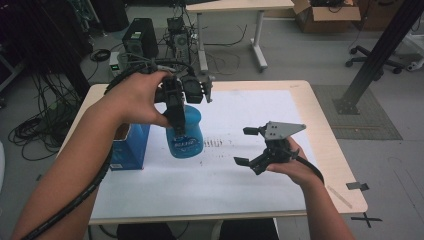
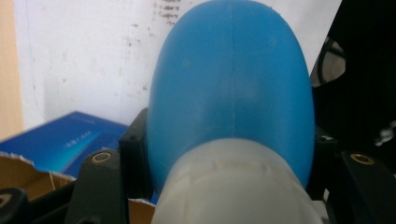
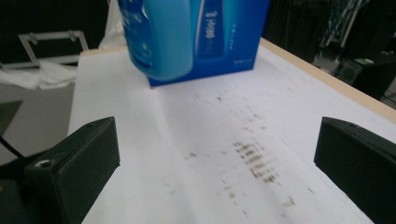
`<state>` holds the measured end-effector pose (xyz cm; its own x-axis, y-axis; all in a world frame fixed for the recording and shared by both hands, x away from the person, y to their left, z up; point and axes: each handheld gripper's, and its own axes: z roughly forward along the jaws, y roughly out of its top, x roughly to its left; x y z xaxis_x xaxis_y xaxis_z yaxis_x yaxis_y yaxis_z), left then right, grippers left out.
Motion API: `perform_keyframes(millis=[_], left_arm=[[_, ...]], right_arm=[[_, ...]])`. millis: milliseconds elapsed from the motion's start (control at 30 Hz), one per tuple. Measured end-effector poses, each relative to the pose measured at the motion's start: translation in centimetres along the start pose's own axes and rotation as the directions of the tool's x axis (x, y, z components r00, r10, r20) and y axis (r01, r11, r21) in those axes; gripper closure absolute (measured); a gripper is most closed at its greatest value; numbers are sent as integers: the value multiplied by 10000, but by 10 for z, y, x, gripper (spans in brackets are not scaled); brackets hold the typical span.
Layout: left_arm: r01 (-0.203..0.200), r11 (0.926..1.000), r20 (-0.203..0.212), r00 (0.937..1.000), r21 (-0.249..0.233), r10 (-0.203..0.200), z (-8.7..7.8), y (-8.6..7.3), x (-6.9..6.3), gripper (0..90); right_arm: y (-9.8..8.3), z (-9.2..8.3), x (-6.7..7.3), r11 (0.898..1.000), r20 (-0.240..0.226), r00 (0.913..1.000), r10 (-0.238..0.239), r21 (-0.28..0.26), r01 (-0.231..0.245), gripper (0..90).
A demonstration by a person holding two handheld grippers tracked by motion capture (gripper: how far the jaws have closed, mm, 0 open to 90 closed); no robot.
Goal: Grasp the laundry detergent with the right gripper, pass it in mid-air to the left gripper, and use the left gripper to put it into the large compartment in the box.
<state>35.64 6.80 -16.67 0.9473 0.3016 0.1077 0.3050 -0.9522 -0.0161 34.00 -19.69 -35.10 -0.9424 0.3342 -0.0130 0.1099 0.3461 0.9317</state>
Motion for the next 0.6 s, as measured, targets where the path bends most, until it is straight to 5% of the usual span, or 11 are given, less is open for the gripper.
perform_keyframes(millis=[167,400,500,600], left_arm=[[1182,9922,244,9928,-391,-1173,-14,-8,9,383],[2845,9557,562,9581,-758,-2807,-29,-26,28,383],[3504,9341,422,9365,-687,-3482,-34,-32,35,383],[4289,9015,328,9033,-580,-4277,-40,-38,43,383]], right_arm=[[11,-15,-10,9968,68,9996,-284,750,278,1],[26,-34,-21,9753,-239,9981,-576,2122,614,11],[30,-38,-22,9619,-318,9974,-643,2641,704,10],[33,-41,-21,9411,-542,9959,-717,3272,856,13]])
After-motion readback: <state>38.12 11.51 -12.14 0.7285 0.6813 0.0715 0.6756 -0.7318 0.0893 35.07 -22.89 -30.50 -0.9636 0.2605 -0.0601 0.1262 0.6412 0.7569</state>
